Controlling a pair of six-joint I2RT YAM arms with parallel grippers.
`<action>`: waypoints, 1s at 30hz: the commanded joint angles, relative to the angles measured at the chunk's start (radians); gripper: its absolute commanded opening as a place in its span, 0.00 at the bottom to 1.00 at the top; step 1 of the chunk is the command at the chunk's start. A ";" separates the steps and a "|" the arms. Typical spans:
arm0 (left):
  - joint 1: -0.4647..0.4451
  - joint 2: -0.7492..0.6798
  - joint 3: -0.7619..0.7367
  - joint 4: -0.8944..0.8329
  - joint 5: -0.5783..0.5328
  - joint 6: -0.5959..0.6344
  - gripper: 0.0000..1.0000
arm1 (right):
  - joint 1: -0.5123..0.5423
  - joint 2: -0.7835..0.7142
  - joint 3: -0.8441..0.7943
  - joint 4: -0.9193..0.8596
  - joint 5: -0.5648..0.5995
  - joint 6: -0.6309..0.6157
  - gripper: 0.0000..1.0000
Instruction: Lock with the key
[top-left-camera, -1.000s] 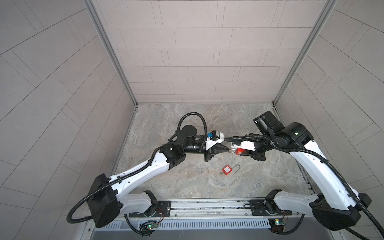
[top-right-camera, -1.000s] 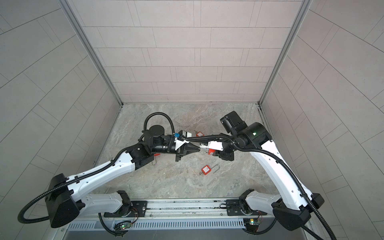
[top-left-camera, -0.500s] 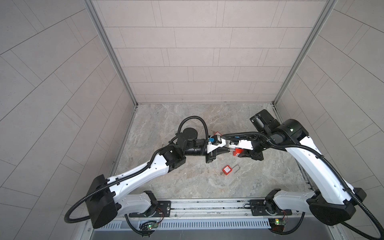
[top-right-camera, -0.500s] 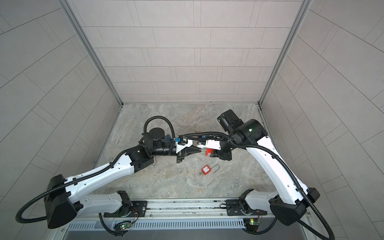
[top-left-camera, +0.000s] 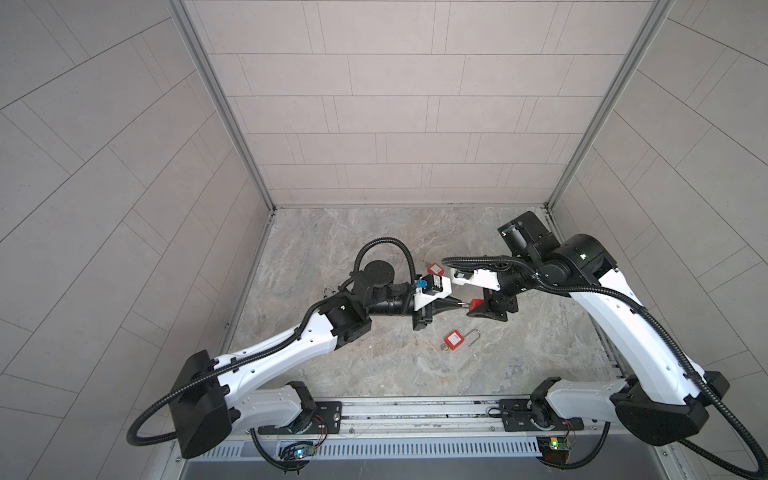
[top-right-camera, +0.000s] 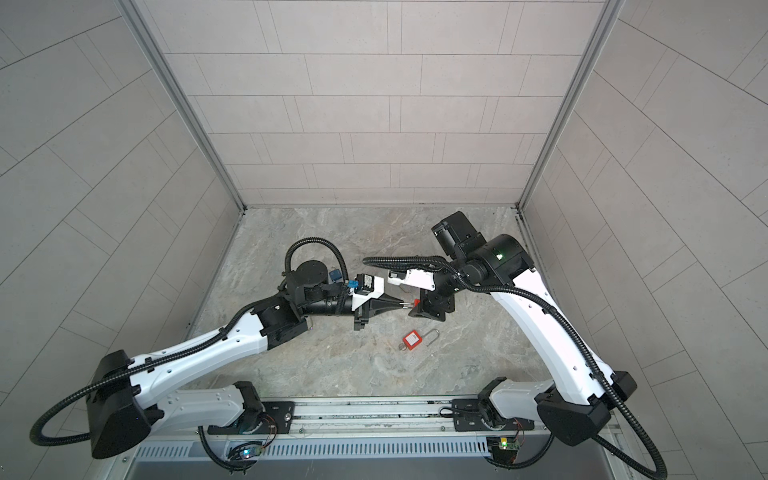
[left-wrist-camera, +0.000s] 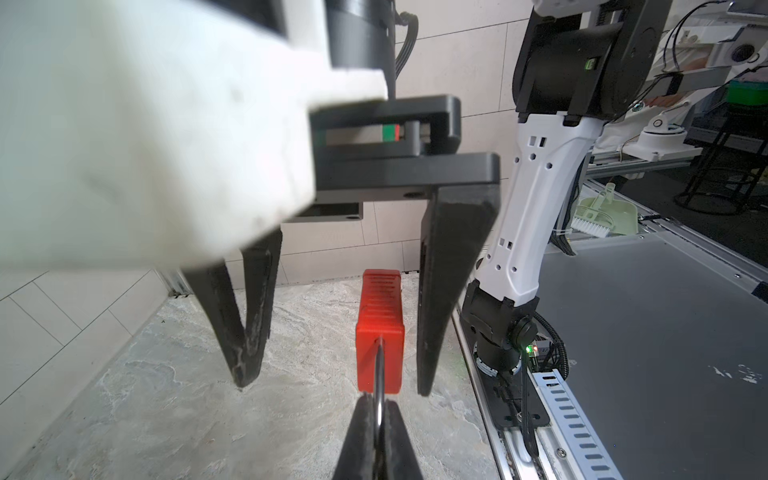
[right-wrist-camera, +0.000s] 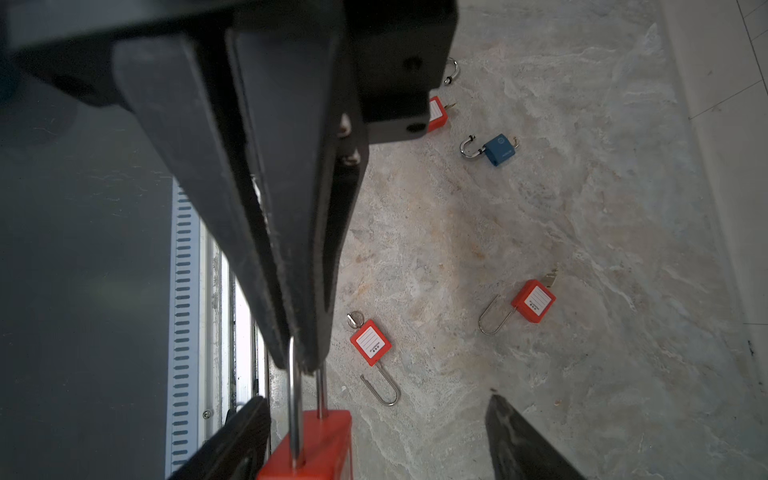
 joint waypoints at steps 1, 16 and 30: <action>0.011 -0.035 -0.014 0.074 0.016 -0.009 0.00 | -0.003 -0.043 0.031 -0.081 0.037 0.016 0.81; 0.017 -0.071 -0.020 0.019 0.049 0.043 0.00 | -0.064 -0.182 -0.060 -0.063 0.138 0.162 0.56; 0.017 -0.068 -0.003 0.017 0.054 0.045 0.00 | -0.091 -0.123 -0.067 -0.071 0.124 0.095 0.33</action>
